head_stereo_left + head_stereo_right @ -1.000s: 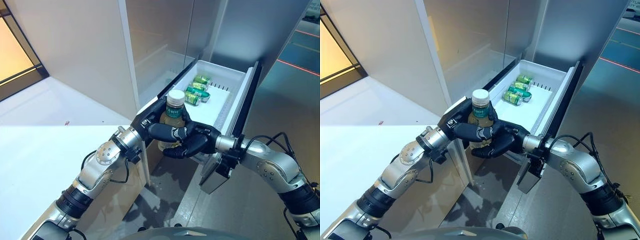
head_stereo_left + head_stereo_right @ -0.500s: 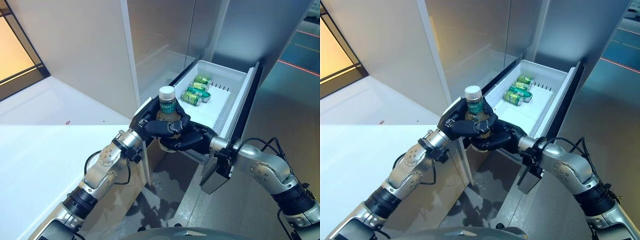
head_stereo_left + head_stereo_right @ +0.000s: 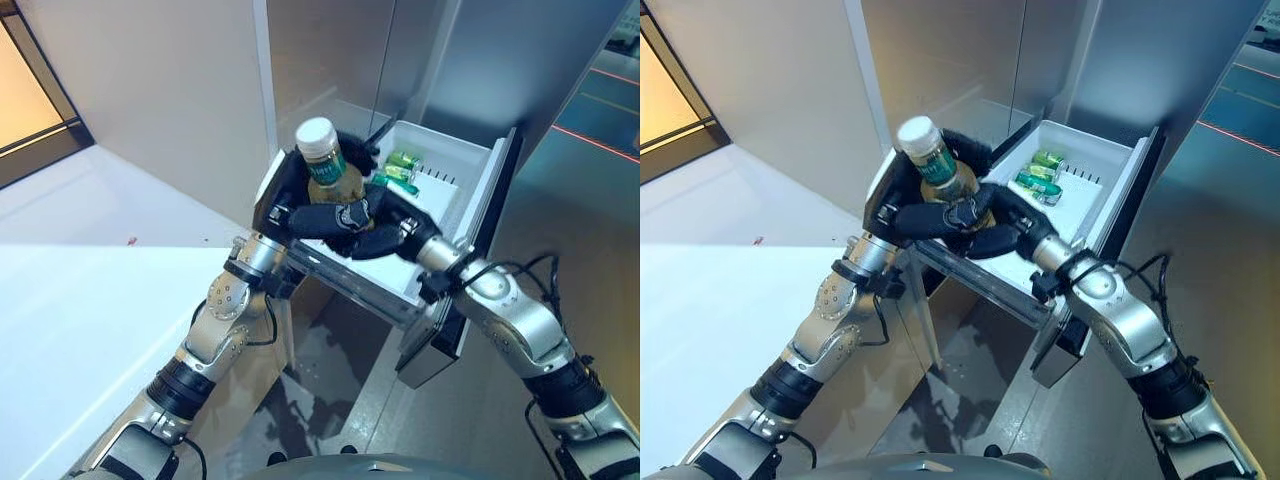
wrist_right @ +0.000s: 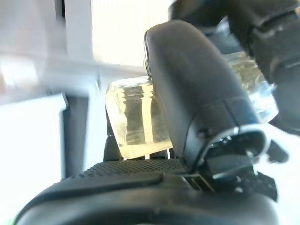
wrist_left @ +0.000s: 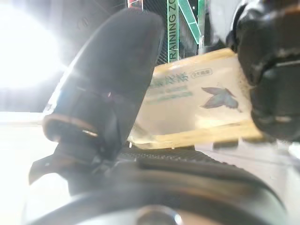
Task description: Put drinks into fridge and close the fridge
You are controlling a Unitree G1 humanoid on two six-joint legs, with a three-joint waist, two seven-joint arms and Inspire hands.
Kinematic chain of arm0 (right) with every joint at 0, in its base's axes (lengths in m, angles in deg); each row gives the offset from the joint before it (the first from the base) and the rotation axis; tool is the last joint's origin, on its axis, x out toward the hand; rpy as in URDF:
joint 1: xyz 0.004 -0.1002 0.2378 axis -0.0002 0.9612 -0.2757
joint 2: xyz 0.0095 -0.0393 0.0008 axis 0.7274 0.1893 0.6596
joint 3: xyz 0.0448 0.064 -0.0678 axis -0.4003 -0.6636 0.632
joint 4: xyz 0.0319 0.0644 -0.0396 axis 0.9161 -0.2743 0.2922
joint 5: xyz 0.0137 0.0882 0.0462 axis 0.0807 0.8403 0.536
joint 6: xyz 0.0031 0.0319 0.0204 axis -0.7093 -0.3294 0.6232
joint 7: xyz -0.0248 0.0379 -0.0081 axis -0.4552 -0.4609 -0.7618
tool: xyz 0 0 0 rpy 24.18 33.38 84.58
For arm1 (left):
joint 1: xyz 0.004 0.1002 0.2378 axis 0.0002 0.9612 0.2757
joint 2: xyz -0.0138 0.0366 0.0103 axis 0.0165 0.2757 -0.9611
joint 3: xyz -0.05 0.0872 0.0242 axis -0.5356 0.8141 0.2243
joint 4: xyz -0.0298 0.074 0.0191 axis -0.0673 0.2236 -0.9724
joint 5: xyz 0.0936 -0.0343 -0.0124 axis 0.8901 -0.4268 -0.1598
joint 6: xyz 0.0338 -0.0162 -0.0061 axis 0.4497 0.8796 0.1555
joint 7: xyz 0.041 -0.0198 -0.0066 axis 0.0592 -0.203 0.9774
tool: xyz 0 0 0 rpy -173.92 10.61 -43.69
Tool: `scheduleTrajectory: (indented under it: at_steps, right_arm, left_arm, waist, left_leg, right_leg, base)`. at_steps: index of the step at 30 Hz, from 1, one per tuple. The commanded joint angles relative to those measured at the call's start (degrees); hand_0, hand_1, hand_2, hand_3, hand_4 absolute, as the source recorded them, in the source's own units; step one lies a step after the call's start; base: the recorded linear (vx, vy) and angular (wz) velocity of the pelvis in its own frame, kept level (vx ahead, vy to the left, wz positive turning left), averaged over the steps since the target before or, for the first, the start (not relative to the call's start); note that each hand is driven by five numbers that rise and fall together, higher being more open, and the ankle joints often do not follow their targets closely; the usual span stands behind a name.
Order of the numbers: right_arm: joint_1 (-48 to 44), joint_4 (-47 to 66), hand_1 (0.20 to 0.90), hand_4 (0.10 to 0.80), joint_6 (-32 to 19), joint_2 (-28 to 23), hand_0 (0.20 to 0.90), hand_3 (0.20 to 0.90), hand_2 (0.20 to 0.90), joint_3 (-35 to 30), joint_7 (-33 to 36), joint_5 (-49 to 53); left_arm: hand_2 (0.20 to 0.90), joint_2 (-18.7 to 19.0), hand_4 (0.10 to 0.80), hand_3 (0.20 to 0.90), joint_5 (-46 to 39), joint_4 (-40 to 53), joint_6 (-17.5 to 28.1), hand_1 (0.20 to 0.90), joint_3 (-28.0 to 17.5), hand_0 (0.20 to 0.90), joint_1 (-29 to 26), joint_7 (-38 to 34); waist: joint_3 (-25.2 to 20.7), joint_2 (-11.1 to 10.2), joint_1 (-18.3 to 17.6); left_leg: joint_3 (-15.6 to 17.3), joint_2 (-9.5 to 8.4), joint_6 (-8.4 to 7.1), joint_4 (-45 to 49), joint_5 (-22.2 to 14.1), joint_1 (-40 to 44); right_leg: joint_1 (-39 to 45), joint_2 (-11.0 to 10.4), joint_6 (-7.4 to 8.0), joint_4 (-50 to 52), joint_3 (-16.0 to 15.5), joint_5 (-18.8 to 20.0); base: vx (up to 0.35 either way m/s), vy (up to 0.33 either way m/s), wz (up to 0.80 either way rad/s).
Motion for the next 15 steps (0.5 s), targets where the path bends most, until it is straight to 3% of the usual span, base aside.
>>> scheduleTrajectory:
  at_steps: [1, 7, 15]
  right_arm:
    - [-13.95, -10.06, 0.3, 0.1, -4.98, -3.19, 0.3, 0.2, 0.3, -11.14, 12.4, -6.59]
    - [-20.24, -22.15, 0.3, 0.1, -4.62, -11.04, 0.3, 0.2, 0.3, -9.26, 15.62, -12.76]
    - [-28.83, -39.99, 0.3, 0.1, -5.04, -16.01, 0.3, 0.2, 0.3, -3.03, 16.99, -17.58]
  left_arm:
    - [0.9, -2.93, 0.8, 0.9, 5.24, 11.03, 8.03, 0.9, 1.59, 0.9, -8.53, 2.23]
    - [0.9, -0.42, 0.8, 0.9, 3.81, 10.6, 6.54, 0.9, 0.7, 0.9, -6.81, 2.67]
    - [0.9, 0.8, 0.8, 0.9, -1.89, 8.01, 2.05, 0.9, 1.98, 0.9, -4.74, 5.95]
  waist:
    - [-5.57, -0.32, 1.64]
    - [-5.93, -0.72, 3.52]
    - [-5.97, -1.07, 6.04]
  left_leg:
    - [-1.82, -1.07, 1.53, 0.09, -5.3, 0.69]
    - [-3.43, -1.05, 1.31, 0.09, -5.01, 0.45]
    - [-5.15, -1.03, 0.99, 0.09, -4.43, 0.18]
  right_leg:
    - [-1.83, 1.83, 0.6, 1.6, -2.64, 2.23]
    - [-1.54, 1.79, 0.48, 1.6, -3.91, 1.97]
    - [-0.9, 1.62, 0.28, 1.42, -6.06, 1.78]
  base:
    - [0.023, -0.019, 0.07]
    - [0.026, -0.018, 0.05]
    - [0.027, -0.023, 0.1]
